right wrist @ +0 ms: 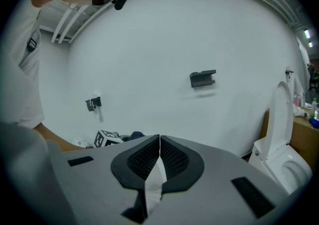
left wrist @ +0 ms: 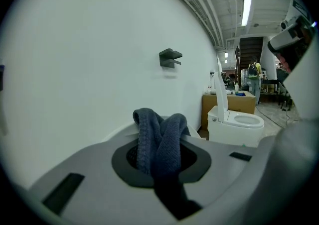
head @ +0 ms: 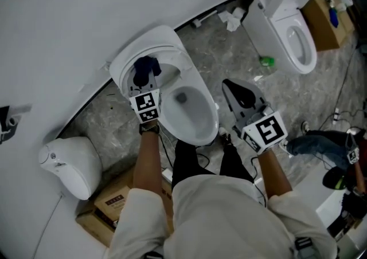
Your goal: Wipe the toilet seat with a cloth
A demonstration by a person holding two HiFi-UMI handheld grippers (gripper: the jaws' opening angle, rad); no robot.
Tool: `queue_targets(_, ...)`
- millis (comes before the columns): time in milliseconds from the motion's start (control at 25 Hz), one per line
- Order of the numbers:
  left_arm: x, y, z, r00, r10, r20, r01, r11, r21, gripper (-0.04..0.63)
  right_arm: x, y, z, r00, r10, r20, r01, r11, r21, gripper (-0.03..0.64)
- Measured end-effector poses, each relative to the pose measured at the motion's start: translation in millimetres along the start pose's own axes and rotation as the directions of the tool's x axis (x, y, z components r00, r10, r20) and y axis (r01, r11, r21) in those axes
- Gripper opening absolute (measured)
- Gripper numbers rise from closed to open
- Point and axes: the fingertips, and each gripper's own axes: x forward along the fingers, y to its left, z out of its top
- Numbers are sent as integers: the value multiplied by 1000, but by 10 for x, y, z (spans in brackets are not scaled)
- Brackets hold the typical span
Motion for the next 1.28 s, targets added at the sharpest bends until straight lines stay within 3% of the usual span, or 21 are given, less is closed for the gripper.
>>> queue_targets(400, 214, -272, -1, 997, 28, -72, -23, 997, 73, 55, -150, -147, -188, 999, -50, -14, 50, 998, 32, 29)
queue_targets(1280, 693, -1066, -452, 969, -96, -226, 110, 993, 50, 55, -520, -485, -496, 990, -138, -38, 141, 985, 100, 29)
